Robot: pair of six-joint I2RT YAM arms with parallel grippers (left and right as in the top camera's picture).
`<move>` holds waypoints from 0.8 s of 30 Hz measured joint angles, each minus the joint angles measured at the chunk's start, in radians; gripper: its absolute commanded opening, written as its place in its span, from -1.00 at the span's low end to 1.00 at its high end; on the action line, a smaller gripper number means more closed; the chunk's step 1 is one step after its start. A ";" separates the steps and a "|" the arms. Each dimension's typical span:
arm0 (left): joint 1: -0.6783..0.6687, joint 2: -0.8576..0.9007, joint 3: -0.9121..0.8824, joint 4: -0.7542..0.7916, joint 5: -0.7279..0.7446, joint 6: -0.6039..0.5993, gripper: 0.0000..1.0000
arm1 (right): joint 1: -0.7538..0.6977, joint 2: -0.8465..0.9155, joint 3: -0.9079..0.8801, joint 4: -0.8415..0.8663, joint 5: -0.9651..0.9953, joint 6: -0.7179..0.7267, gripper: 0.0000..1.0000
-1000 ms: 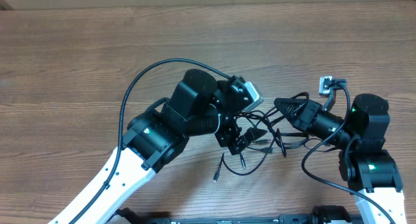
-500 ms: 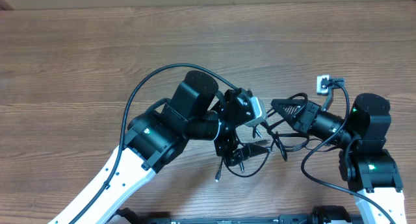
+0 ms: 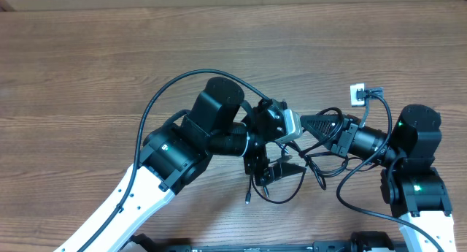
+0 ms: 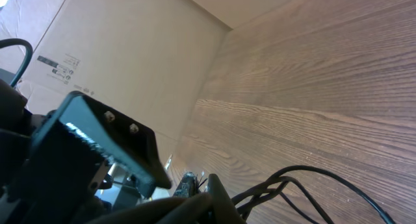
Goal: Untangle cables
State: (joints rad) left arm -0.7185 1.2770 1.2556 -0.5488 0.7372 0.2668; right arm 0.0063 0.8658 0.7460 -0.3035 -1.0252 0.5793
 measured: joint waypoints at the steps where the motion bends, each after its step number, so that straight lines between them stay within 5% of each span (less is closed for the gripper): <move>1: 0.000 0.000 0.000 0.007 0.012 0.002 0.95 | 0.000 0.000 0.000 0.001 -0.001 0.000 -0.93; 10: -0.002 0.003 0.000 0.064 0.095 0.003 0.86 | 0.000 0.000 0.000 0.005 -0.012 -0.003 -0.93; 19: -0.015 0.092 0.000 0.154 0.137 -0.018 0.37 | -0.002 0.000 -0.001 0.019 -0.020 -0.006 -0.93; 24: -0.015 0.126 0.010 0.195 0.146 -0.053 -0.07 | -0.006 0.002 -0.001 0.017 -0.021 -0.008 -0.93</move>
State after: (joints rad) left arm -0.7334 1.4025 1.2652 -0.3534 0.8829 0.2142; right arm 0.0006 0.8677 0.7448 -0.2867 -1.0458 0.5713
